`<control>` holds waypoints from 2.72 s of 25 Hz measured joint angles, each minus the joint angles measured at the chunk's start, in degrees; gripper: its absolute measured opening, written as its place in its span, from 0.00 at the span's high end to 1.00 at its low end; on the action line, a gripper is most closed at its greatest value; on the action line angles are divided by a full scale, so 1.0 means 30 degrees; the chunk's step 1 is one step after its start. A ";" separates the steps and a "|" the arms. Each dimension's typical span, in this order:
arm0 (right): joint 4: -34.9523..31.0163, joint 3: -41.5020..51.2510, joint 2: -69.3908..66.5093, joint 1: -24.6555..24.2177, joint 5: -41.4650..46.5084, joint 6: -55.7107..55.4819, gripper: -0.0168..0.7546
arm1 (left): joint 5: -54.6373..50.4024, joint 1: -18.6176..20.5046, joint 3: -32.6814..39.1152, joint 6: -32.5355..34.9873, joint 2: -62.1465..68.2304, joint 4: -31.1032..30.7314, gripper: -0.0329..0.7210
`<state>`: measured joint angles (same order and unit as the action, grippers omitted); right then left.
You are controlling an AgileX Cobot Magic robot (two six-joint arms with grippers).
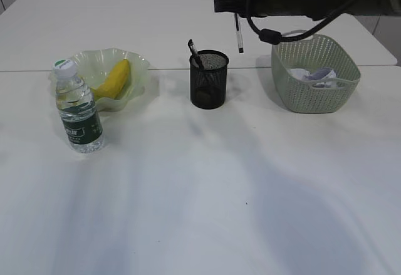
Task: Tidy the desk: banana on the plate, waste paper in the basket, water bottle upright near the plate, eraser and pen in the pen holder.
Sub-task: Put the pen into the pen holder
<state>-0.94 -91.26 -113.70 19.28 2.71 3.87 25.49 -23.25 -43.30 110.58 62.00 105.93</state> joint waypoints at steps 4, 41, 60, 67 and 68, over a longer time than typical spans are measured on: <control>-0.0031 0.0000 -0.0835 0.0000 -0.1370 0.0000 0.92 | 0.0018 0.0000 0.0000 0.0166 0.0000 0.0000 0.51; 0.4343 -0.2355 -0.5686 0.0146 -0.6054 -0.3758 0.92 | 0.0183 0.0000 0.0000 0.1343 0.0223 0.0032 0.52; 0.6782 -0.2355 -0.5686 0.0164 -0.6049 -0.5807 0.65 | 0.0207 0.0000 0.0000 0.1356 0.0201 0.0032 0.52; 0.7411 -0.2355 -0.4630 0.0193 -0.3862 -0.5807 0.65 | 0.0207 0.0000 0.0000 0.1356 0.0201 0.0032 0.52; 0.7605 -0.2355 -0.4319 0.0193 -0.3394 -0.5807 0.65 | 0.0207 0.0000 0.0000 0.1356 0.0201 0.0032 0.52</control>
<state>21.87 -98.32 -126.66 19.86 -7.48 -13.55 26.11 -23.25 -43.30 114.65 62.60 106.02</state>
